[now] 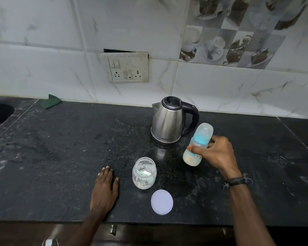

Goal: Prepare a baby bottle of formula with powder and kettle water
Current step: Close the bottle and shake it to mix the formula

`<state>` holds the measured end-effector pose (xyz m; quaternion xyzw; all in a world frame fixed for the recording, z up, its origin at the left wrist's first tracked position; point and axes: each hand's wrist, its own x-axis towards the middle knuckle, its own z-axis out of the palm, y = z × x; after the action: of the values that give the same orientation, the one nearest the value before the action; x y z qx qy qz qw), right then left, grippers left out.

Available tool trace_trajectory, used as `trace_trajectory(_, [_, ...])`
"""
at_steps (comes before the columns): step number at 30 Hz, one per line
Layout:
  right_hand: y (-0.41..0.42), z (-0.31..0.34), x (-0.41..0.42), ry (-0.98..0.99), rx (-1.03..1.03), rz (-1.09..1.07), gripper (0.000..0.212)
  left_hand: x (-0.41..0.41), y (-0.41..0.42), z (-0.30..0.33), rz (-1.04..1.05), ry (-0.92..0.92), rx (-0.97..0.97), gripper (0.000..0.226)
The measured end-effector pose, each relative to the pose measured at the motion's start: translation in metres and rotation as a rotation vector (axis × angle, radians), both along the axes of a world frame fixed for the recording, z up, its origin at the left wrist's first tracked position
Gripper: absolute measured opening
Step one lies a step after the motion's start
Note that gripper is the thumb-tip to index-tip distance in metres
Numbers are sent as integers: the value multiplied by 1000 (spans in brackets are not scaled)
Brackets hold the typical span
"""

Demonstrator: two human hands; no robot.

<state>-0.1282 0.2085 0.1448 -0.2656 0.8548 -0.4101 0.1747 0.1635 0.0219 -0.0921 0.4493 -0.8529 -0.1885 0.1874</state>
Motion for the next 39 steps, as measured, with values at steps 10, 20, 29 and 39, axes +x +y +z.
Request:
trace_trajectory(10, [3, 0, -8, -13, 53, 5, 39, 0, -1, 0, -3, 9, -10, 62])
trace_trajectory(20, [2, -1, -13, 41, 20, 13, 45, 0, 0, 2, -2, 6, -8, 58])
trace_trajectory(29, [0, -1, -5, 62, 70, -23, 42, -1, -1, 2, 1, 5, 0, 68])
trace_trajectory(39, [-4, -1, -4, 111, -25, -63, 48, 0, 0, 3, -6, -11, -4, 63])
